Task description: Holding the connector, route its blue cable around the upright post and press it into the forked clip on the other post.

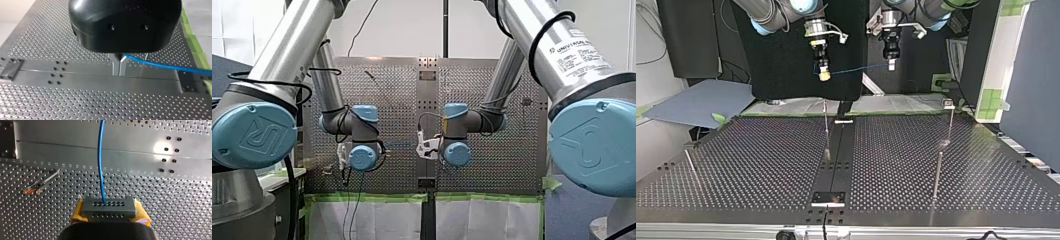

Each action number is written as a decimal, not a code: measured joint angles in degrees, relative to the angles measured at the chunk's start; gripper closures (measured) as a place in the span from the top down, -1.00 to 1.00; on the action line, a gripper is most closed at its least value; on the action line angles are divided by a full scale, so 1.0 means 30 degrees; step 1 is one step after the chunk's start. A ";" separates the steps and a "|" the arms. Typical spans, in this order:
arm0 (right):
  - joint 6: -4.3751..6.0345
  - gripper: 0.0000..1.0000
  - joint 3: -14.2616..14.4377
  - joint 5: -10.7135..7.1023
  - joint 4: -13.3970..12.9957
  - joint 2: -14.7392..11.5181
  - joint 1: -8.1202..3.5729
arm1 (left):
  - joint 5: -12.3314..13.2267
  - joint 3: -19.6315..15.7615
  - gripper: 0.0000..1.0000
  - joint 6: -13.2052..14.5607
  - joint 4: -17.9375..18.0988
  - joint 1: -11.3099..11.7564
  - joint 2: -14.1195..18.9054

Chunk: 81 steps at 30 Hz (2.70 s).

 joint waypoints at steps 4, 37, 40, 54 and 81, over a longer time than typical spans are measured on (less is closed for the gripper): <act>0.0000 -1.00 -0.0050 0.0034 0.0235 0.0414 -0.0230 | 0.0013 -0.0144 -1.00 0.0035 0.0013 0.0096 -0.0405; -0.0001 -1.00 -0.0067 0.0046 0.0322 0.2252 -0.0316 | 0.0018 -0.0190 -1.00 0.0046 0.0018 0.0123 -0.0894; -0.0001 -1.00 -0.0066 0.0045 0.0321 0.2252 -0.0317 | 0.0018 -0.0190 -1.00 0.0046 0.0017 0.0123 -0.0895; 0.0350 -1.00 -0.0431 -0.0247 0.0681 0.2504 -0.0681 | -0.0340 0.0033 -1.00 0.0536 0.0419 -0.0256 -0.0729; 0.1861 -1.00 -0.3553 -0.3787 0.4738 -0.1229 -0.2317 | -0.3091 0.1681 -1.00 0.0274 -0.3172 0.0203 0.3346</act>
